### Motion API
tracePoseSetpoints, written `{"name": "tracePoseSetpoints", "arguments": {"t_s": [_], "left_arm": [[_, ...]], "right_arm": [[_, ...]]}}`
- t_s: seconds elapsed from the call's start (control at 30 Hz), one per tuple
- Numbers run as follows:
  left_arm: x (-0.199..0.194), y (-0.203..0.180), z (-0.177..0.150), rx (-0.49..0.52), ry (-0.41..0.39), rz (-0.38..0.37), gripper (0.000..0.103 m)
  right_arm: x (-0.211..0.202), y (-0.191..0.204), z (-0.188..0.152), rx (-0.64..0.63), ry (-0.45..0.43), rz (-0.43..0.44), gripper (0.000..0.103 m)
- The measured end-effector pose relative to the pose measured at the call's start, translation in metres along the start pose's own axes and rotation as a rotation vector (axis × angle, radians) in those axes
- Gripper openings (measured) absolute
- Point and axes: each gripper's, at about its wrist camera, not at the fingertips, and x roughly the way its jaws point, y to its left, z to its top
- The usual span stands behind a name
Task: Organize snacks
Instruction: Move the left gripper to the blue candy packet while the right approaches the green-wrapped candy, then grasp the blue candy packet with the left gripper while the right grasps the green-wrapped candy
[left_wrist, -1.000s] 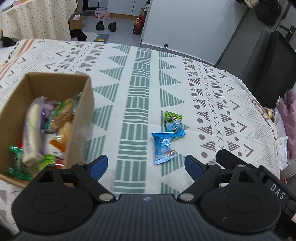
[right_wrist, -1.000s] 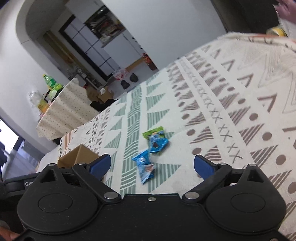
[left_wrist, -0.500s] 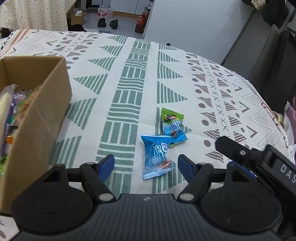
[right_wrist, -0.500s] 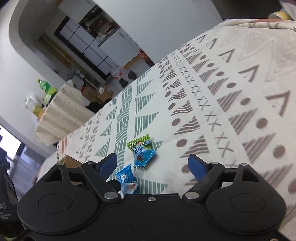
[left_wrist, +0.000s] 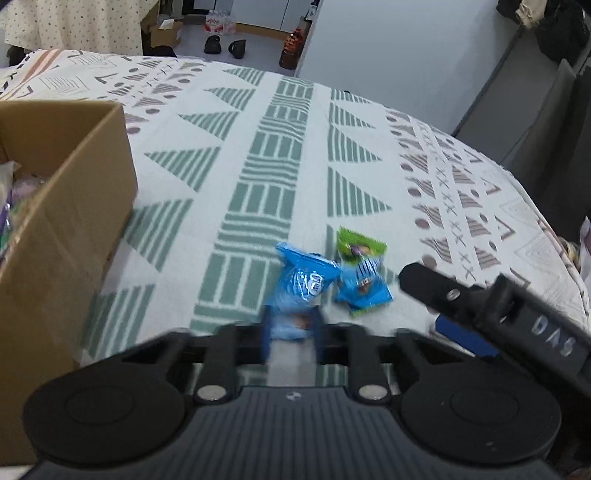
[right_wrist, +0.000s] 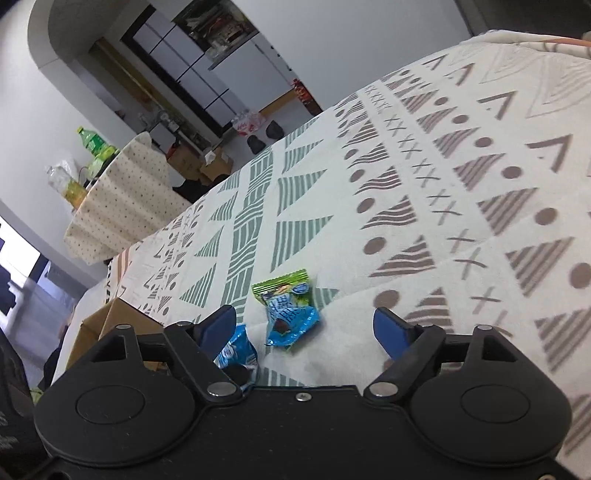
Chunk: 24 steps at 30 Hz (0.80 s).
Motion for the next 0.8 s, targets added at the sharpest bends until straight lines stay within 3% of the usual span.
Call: {"name": "tracePoseSetpoints", "arguments": {"t_s": [0.4, 0.47, 0.6, 0.63, 0.67, 0.8], "left_arm": [[0.015, 0.024, 0.013, -0.056, 0.043, 0.012, 0.003], [0.015, 0.024, 0.014, -0.06, 0.042, 0.017, 0.006], [0.016, 0.022, 0.019, -0.052, 0.066, 0.024, 0.009], [0.015, 0.021, 0.02, -0.049, 0.068, 0.022, 0.012], [0.014, 0.02, 0.02, -0.045, 0.068, 0.022, 0.015], [0.008, 0.017, 0.021, -0.03, 0.052, 0.028, 0.051]], "right_arm": [[0.027, 0.012, -0.001, -0.079, 0.035, -0.009, 0.076], [0.029, 0.012, 0.0, -0.088, 0.033, -0.013, 0.069], [0.034, 0.013, 0.0, -0.102, 0.044, -0.031, 0.041], [0.034, 0.012, 0.001, -0.102, 0.047, -0.032, 0.034], [0.034, 0.011, 0.001, -0.099, 0.052, -0.029, 0.034], [0.031, 0.012, 0.001, -0.099, 0.061, -0.033, 0.03]]}}
